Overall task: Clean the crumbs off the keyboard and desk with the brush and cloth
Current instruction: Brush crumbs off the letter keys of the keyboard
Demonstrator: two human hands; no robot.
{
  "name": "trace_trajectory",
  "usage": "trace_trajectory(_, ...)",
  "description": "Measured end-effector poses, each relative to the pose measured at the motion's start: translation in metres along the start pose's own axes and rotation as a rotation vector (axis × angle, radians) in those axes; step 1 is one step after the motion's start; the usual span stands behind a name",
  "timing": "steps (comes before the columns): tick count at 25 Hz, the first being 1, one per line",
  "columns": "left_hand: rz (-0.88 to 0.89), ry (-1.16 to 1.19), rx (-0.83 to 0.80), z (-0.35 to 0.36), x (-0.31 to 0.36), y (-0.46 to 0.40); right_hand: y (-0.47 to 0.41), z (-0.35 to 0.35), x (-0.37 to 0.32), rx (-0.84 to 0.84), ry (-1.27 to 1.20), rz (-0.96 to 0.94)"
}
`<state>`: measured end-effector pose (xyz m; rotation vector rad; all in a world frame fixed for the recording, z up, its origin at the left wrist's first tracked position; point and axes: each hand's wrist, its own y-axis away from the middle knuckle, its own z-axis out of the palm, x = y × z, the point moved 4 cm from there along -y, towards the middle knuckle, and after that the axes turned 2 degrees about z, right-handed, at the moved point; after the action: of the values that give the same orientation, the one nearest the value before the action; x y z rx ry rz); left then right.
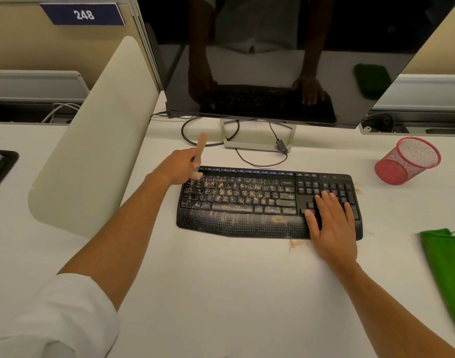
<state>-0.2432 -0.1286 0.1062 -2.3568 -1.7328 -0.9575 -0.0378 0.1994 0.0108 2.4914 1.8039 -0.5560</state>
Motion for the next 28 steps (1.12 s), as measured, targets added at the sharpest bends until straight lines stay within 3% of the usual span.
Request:
trace_trajectory(5, -0.037, -0.299, 0.058, -0.018, -0.015, 0.005, 0.000, 0.000, 0.000, -0.006, -0.007, 0.006)
trace_trajectory(9, -0.013, 0.001, 0.204, -0.015, -0.013, 0.000, 0.000, 0.000, -0.001, -0.013, -0.001, 0.004)
trace_trajectory(15, 0.076, 0.194, 0.139, 0.017, 0.011, -0.004, -0.001, 0.001, 0.000, -0.007, -0.008, 0.008)
trace_trajectory(18, 0.087, 0.083, 0.118, 0.019, 0.004, -0.005, -0.001, 0.001, 0.001, -0.020, -0.017, 0.006)
trace_trajectory(23, -0.022, -0.365, 0.105, -0.005, -0.014, -0.011, -0.001, 0.001, 0.001, -0.021, -0.012, 0.005)
trace_trajectory(25, -0.080, -0.358, 0.180, -0.011, -0.021, -0.011, -0.001, 0.001, 0.000, -0.016, -0.011, 0.004)
trace_trajectory(28, -0.083, -0.168, 0.324, -0.007, -0.021, -0.009, -0.001, 0.001, 0.000, -0.013, -0.005, 0.002)
